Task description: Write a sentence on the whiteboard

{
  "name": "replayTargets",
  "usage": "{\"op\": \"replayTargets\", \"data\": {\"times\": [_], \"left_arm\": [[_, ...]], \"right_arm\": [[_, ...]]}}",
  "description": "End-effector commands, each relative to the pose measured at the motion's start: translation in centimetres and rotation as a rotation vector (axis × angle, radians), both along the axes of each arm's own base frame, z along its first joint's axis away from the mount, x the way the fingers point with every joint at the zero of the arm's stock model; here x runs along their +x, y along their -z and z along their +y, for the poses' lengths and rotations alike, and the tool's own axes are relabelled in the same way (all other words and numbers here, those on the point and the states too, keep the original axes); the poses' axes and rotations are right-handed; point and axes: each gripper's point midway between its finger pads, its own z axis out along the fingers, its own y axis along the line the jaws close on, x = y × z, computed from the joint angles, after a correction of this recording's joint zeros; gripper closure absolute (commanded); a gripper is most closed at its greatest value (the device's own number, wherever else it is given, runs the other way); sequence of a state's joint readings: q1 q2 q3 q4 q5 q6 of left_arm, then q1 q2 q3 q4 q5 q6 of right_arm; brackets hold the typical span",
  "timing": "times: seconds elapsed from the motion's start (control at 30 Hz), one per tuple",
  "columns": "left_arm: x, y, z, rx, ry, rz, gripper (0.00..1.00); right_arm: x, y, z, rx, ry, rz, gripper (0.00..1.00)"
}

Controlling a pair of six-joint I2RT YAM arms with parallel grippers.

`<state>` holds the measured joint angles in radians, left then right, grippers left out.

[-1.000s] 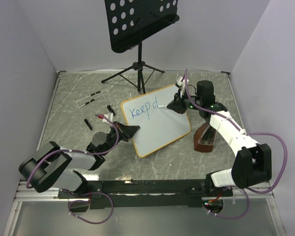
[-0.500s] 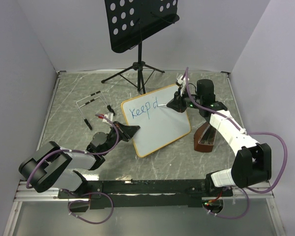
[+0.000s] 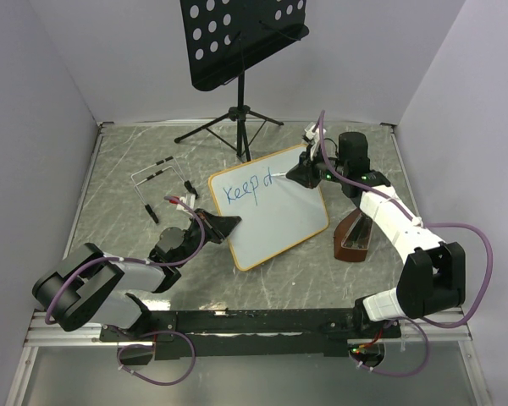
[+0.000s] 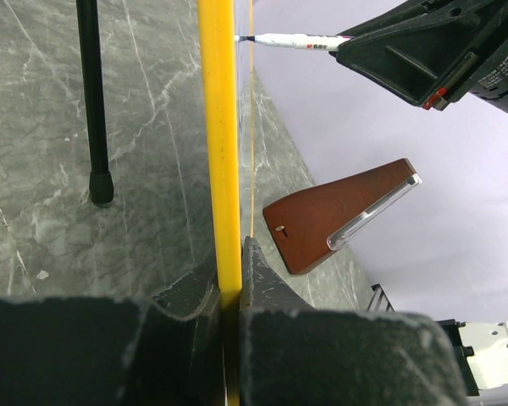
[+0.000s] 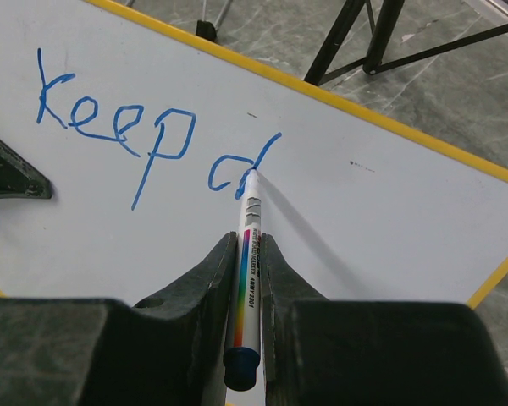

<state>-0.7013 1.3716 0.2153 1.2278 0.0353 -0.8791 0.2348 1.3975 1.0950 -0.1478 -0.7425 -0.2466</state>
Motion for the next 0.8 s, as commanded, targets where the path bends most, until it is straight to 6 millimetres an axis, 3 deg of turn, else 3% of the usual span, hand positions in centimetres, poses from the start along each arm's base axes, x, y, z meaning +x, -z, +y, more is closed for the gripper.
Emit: {"op": "replayTargets", "data": {"times": [0.0, 0.33, 0.77], "left_arm": [[-0.4, -0.6, -0.2, 0.031, 0.031, -0.082, 0.99], [-0.5, -0.6, -0.1, 0.03, 0.03, -0.081, 0.99], [-0.4, -0.7, -0.1, 0.029, 0.025, -0.082, 0.99]], "right_arm": [[2.0, -1.9, -0.5, 0.004, 0.048, -0.071, 1.0], [1.9, -1.5, -0.9, -0.003, 0.055, -0.058, 1.0], [-0.5, -0.2, -1.0, -0.031, -0.002, -0.029, 1.0]]}}
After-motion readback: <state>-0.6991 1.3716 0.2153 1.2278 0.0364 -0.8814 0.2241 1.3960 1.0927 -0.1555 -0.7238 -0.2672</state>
